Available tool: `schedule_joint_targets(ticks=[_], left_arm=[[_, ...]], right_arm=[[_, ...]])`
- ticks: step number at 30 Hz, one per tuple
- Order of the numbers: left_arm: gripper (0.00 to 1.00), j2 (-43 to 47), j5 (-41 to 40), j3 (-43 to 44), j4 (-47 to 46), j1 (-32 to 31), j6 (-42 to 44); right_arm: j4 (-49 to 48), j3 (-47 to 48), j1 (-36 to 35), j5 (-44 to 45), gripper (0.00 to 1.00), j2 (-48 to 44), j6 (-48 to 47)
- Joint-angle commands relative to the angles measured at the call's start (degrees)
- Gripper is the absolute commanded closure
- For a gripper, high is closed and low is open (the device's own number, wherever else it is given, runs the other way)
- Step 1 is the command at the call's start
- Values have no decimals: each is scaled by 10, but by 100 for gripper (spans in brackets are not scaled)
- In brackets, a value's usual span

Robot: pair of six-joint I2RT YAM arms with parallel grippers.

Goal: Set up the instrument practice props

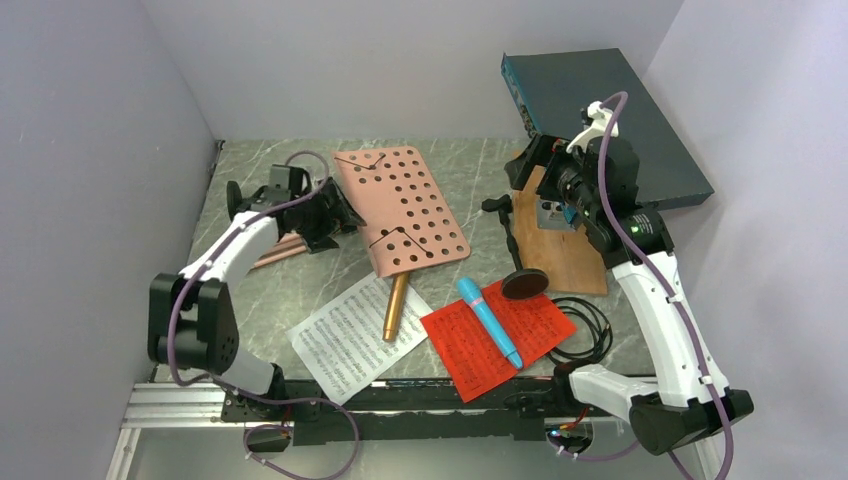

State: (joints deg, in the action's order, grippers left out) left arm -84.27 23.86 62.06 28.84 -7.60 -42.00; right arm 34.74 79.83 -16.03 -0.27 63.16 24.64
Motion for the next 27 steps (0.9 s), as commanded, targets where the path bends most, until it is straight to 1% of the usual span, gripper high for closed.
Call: schedule_joint_targets(ticks=[1,4,6,8,12,17,20,24,27], left_arm=[[1,-49,-93,31,-46,-34,-57],[3,-80,-144,40,-47,-48,-75],[7,-105,-152,49,-50,-51,-87],[11,-122,-144,50,-71,-53,-90],[18,-153,-123,55,-112,-56,-94],[28,-179,-110,63,-152,-56,-101],[39,-201,-97,78,-158,-57,-104],[60,-204,-84,80,-172,-57,-111],[71,-195,-61,74,-191,-55,-120]], right_arm=[[-23,3,5,-35,0,-5,-1],[-20,5,5,-49,0,-13,-9],[-25,-1,5,-53,0,-21,-3],[-39,-13,5,-60,0,-31,2],[-58,-29,5,-69,0,-47,10],[-53,-28,5,-77,0,-49,11],[-55,-31,4,-85,0,-51,15],[-53,-31,4,-98,0,-50,15],[-49,-30,4,-98,0,-49,13]])
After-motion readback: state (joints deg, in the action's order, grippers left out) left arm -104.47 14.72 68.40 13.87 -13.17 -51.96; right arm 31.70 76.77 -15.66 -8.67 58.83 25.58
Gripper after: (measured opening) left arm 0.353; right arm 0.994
